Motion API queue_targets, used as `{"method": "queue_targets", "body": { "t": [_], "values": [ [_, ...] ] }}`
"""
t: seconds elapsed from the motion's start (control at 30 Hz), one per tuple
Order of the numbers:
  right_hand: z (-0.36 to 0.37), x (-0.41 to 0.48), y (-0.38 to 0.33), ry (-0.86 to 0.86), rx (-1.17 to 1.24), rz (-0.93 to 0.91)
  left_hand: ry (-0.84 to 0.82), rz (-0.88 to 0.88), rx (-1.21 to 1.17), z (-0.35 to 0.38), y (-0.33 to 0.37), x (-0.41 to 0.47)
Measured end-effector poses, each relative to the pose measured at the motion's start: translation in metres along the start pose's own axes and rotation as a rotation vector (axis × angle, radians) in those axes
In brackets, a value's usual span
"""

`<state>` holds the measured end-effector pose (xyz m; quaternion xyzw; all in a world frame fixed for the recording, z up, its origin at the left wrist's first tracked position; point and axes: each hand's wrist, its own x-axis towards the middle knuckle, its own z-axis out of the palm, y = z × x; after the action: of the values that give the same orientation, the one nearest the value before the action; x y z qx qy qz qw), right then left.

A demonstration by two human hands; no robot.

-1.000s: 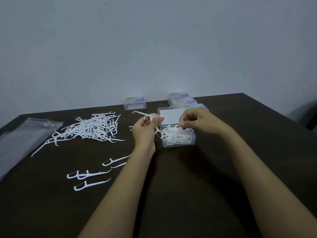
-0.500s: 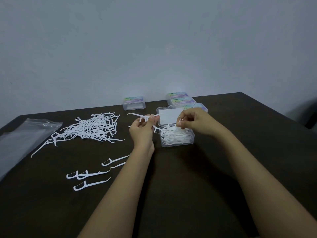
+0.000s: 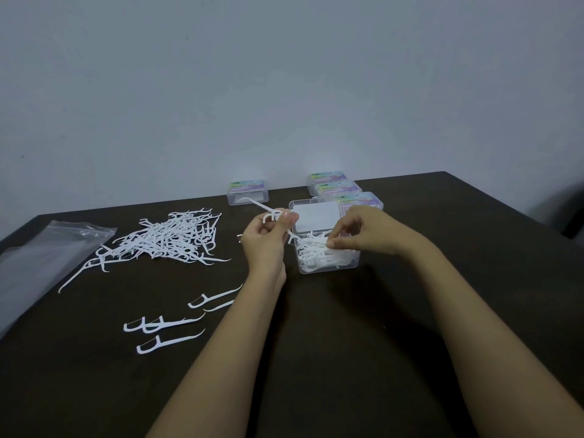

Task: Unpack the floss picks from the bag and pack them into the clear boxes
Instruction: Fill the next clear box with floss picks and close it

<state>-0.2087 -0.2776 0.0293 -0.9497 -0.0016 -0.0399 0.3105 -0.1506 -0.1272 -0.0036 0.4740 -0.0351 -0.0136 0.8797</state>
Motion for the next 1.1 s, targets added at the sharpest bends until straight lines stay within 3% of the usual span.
{"method": "queue_targets", "body": {
  "t": [0.13, 0.23, 0.4, 0.63, 1.1],
  "values": [
    [0.006, 0.007, 0.000, 0.253, -0.006, 0.020, -0.093, 0.041, 0.048, 0.003, 0.003, -0.003],
    [0.016, 0.010, -0.008, 0.385, 0.162, -0.064, -0.173, 0.067, 0.123, 0.003, 0.002, -0.006],
    [0.023, 0.011, -0.015, 0.384, 0.268, -0.124, -0.228, 0.074, 0.230, 0.002, -0.001, -0.007],
    [0.015, 0.009, -0.012, 0.401, 0.219, -0.081, -0.267, 0.062, 0.144, 0.002, -0.005, -0.006],
    [0.018, 0.009, -0.015, 0.442, 0.243, -0.001, -0.128, 0.097, 0.181, 0.004, -0.002, -0.009]
  ]
}}
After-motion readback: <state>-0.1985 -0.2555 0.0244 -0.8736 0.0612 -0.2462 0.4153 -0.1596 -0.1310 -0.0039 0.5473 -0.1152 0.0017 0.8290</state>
